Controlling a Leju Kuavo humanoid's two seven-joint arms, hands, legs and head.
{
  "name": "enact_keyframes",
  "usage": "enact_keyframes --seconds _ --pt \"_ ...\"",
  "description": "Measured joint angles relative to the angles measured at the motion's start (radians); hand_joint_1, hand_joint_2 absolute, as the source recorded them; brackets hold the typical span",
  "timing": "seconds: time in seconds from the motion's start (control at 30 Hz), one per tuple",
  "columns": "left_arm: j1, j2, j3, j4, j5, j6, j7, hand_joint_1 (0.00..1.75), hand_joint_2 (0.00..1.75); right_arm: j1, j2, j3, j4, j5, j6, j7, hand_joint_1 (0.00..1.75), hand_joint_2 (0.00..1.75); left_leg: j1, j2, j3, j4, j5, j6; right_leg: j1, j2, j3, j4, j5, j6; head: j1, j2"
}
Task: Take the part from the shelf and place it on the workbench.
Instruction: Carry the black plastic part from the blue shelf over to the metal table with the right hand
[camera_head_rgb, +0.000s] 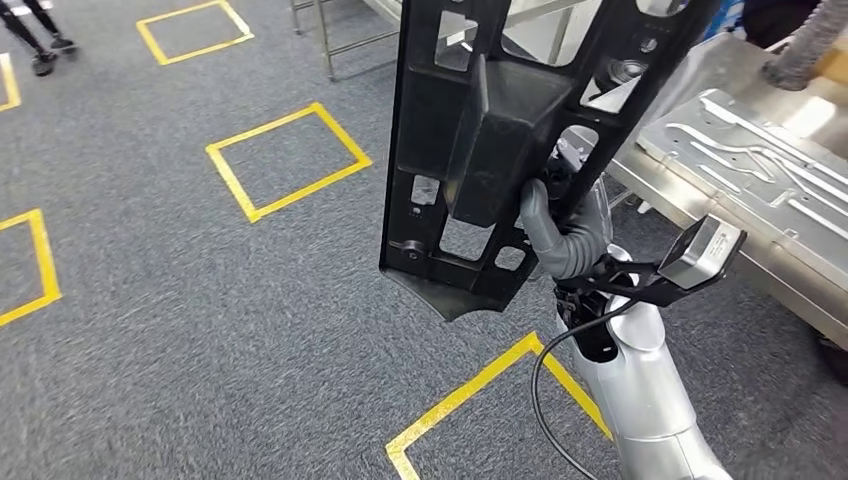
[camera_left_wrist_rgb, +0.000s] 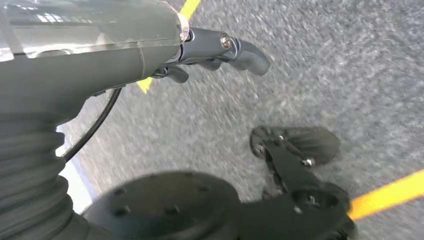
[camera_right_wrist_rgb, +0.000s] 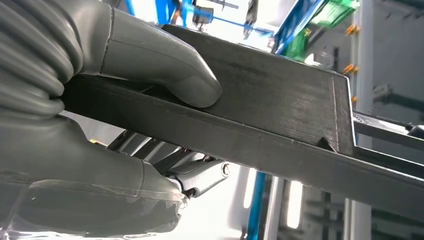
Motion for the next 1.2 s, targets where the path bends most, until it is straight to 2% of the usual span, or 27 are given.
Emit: enact_keyframes --seconds 0.07,0.1,0.13,0.2,0.27,0.3,0.33,0.37,0.43,0.5,0.57,0.6,0.63,0.67,0.7,0.73,0.77,0.8,0.83,0.9,0.97,1.0,1.03,1.07,1.1,1.13,1.2 --pt "-0.002 0.000 0.000 0.000 -0.001 0.001 0.000 0.00 1.75 0.001 0.000 0.000 0.000 0.000 0.000 0.000 1.75 1.75 -0.002 0.019 0.004 -0.007 0.001 0.012 -0.005 0.019 -0.007 -0.001 0.002 0.013 0.000 0.000" --pt "-0.004 -0.001 0.001 0.000 -0.001 0.001 -0.001 0.00 1.75 0.001 -0.001 0.000 0.000 0.000 0.000 0.000 1.75 1.75 -0.001 0.030 0.006 -0.011 0.003 0.019 -0.004 0.008 -0.010 0.004 -0.001 0.018 0.000 0.000" --pt "-0.007 -0.001 0.001 0.000 -0.001 0.001 -0.001 0.00 1.75 -0.001 -0.001 0.000 -0.001 -0.001 0.000 0.000 1.75 1.75 0.000 0.043 0.009 -0.016 0.005 0.025 -0.003 -0.017 -0.021 0.025 -0.014 0.023 0.000 0.000" --pt "-0.007 -0.001 0.001 0.000 -0.003 0.001 -0.001 0.00 1.75 -0.003 -0.001 0.000 -0.001 -0.001 -0.002 0.001 1.75 1.75 -0.002 0.068 0.013 -0.021 0.005 0.033 0.000 -0.085 -0.069 0.124 -0.065 0.030 0.000 0.000" --pt "-0.004 -0.001 0.001 0.000 -0.004 0.001 -0.001 0.00 1.75 -0.001 -0.001 0.001 -0.002 -0.001 -0.002 0.003 1.75 1.75 -0.004 0.096 0.016 -0.021 0.001 0.036 -0.002 -0.114 -0.134 0.246 -0.108 0.035 0.000 0.000" --pt "-0.003 -0.001 0.001 0.000 -0.005 0.002 0.000 0.00 1.75 0.001 -0.001 0.001 -0.002 -0.001 -0.003 0.004 1.75 1.75 -0.005 0.110 0.018 -0.021 -0.002 0.036 -0.004 -0.119 -0.150 0.272 -0.108 0.036 0.000 0.000" --pt "-0.003 -0.001 0.001 0.000 -0.005 0.002 0.000 0.00 1.75 0.002 -0.002 0.001 -0.002 -0.001 -0.003 0.004 1.75 1.75 -0.006 0.123 0.021 -0.020 -0.005 0.036 -0.004 -0.123 -0.145 0.257 -0.088 0.035 0.000 0.000" --pt "-0.004 -0.001 0.001 0.000 -0.005 0.002 0.000 0.00 1.75 0.002 -0.002 0.001 -0.002 -0.001 -0.003 0.004 1.75 1.75 -0.006 0.135 0.026 -0.021 -0.009 0.034 -0.003 -0.132 -0.118 0.203 -0.054 0.031 0.000 0.000" --pt "-0.005 -0.002 0.002 0.000 -0.005 0.002 -0.001 0.00 1.75 0.000 -0.002 0.001 -0.004 -0.001 -0.003 0.004 1.75 1.75 -0.010 0.157 0.037 -0.021 -0.018 0.028 0.007 -0.178 -0.046 0.062 0.006 0.018 0.000 0.000" --pt "-0.006 -0.002 0.002 0.000 -0.006 0.002 0.000 0.00 1.75 -0.003 -0.002 0.001 -0.007 -0.001 -0.003 0.004 1.75 1.75 -0.014 0.176 0.046 -0.022 -0.026 0.019 0.019 -0.205 -0.014 -0.003 0.019 0.006 0.000 0.000" --pt "-0.008 -0.002 0.002 0.000 -0.007 0.002 0.000 0.00 1.75 -0.003 -0.003 0.001 -0.009 -0.001 -0.002 0.004 1.75 1.75 -0.017 0.198 0.053 -0.027 -0.031 0.009 0.021 -0.184 -0.013 -0.008 0.018 -0.002 0.000 0.000" --pt "-0.010 -0.002 0.002 0.000 -0.007 0.002 0.000 0.00 1.75 -0.002 -0.003 0.001 -0.011 -0.001 -0.002 0.004 1.75 1.75 -0.016 0.194 0.057 -0.024 -0.037 0.004 0.018 -0.171 -0.010 -0.013 0.019 -0.006 0.000 0.000" --pt "-0.011 -0.002 0.002 0.000 -0.008 0.002 0.000 0.00 1.75 -0.002 -0.004 0.001 -0.013 -0.002 -0.002 0.004 1.75 1.75 -0.015 0.178 0.055 -0.012 -0.048 0.000 0.014 -0.159 -0.006 -0.018 0.021 -0.010 0.000 0.000" --pt "-0.011 -0.002 0.002 0.000 -0.008 0.002 0.001 0.00 1.75 -0.003 -0.003 0.001 -0.015 -0.002 -0.002 0.004 1.75 1.75 -0.014 0.152 0.041 0.024 -0.070 -0.003 0.009 -0.146 -0.001 -0.024 0.023 -0.015 0.000 0.000" --pt "-0.010 -0.002 0.002 0.000 -0.008 0.003 0.001 0.00 1.75 -0.002 -0.002 0.001 -0.017 -0.002 -0.002 0.004 1.75 1.75 -0.012 0.121 0.014 0.082 -0.100 -0.005 0.006 -0.134 0.001 -0.026 0.023 -0.019 0.000 0.000" --pt "-0.008 -0.002 0.002 0.000 -0.008 0.003 0.001 0.00 1.75 -0.002 -0.001 0.002 -0.017 -0.002 -0.002 0.005 1.75 1.75 -0.012 0.101 -0.022 0.152 -0.130 -0.006 0.005 -0.121 0.002 -0.026 0.022 -0.022 0.000 0.000" --pt "-0.006 -0.002 0.003 0.000 -0.009 0.003 0.001 0.00 1.75 0.001 0.000 0.002 -0.017 -0.002 -0.002 0.005 1.75 1.75 -0.011 0.091 -0.058 0.218 -0.153 -0.007 0.006 -0.107 0.002 -0.025 0.022 -0.024 0.000 0.000" --pt "-0.005 -0.002 0.003 0.000 -0.010 0.003 0.001 0.00 1.75 0.004 0.000 0.002 -0.017 -0.002 -0.002 0.006 1.75 1.75 -0.011 0.087 -0.082 0.255 -0.155 -0.008 0.006 -0.091 0.003 -0.024 0.021 -0.024 0.000 0.000" --pt "-0.004 -0.002 0.003 0.000 -0.011 0.002 0.001 0.00 1.75 0.007 0.000 0.002 -0.017 -0.002 -0.002 0.006 1.75 1.75 -0.011 0.086 -0.089 0.254 -0.136 -0.008 0.005 -0.075 0.004 -0.023 0.021 -0.023 0.000 0.000" --pt "-0.006 -0.002 0.004 0.000 -0.013 0.002 0.001 0.00 1.75 0.010 0.000 0.002 -0.017 -0.002 -0.002 0.006 1.75 1.75 -0.010 0.067 -0.053 0.145 -0.054 -0.005 0.004 -0.044 0.006 -0.018 0.018 -0.019 0.000 0.000" --pt "-0.006 -0.001 0.004 0.000 -0.015 0.002 0.001 0.00 1.75 0.011 0.000 0.002 -0.018 -0.002 -0.002 0.006 1.75 1.75 -0.004 0.013 -0.009 0.028 0.000 0.001 0.004 -0.017 0.000 -0.008 0.014 -0.010 0.000 0.000" --pt "-0.005 0.000 0.004 0.000 -0.015 0.002 0.001 0.00 1.75 0.012 0.000 0.002 -0.019 -0.002 -0.002 0.006 1.75 1.75 -0.003 -0.007 0.001 0.000 0.006 0.004 0.002 -0.005 -0.006 -0.004 0.013 -0.005 0.000 0.000" --pt "-0.005 0.000 0.004 0.000 -0.015 0.002 0.001 0.00 1.75 0.013 -0.001 0.001 -0.019 -0.002 -0.002 0.006 1.75 1.75 -0.004 -0.014 0.004 -0.007 0.003 0.008 0.000 0.007 -0.011 -0.003 0.015 0.003 0.000 0.000" --pt "-0.006 0.000 0.005 0.000 -0.016 0.003 0.001 0.00 1.75 0.015 -0.002 0.001 -0.020 -0.002 -0.002 0.006 1.75 1.75 -0.005 -0.003 0.006 -0.010 0.004 0.013 -0.003 0.019 -0.014 -0.004 0.017 0.010 0.000 0.000" --pt "-0.008 -0.001 0.005 0.000 -0.016 0.003 0.002 0.00 1.75 0.017 -0.002 0.001 -0.021 -0.002 -0.002 0.006 1.75 1.75 -0.005 0.009 0.008 -0.014 0.006 0.019 -0.004 0.018 -0.016 -0.004 0.017 0.016 0.000 0.000" --pt "-0.009 -0.001 0.005 0.000 -0.016 0.003 0.001 0.00 1.75 0.017 -0.004 0.000 -0.023 -0.002 -0.002 0.006 1.75 1.75 -0.004 0.023 0.012 -0.019 0.008 0.026 -0.003 0.000 -0.021 0.007 0.010 0.022 0.000 0.000" --pt "-0.010 -0.002 0.005 0.000 -0.016 0.002 0.001 0.00 1.75 0.014 -0.005 0.000 -0.025 -0.002 -0.002 0.006 1.75 1.75 -0.002 0.052 0.018 -0.027 0.010 0.036 0.000 -0.066 -0.059 0.085 -0.033 0.031 0.000 0.000"
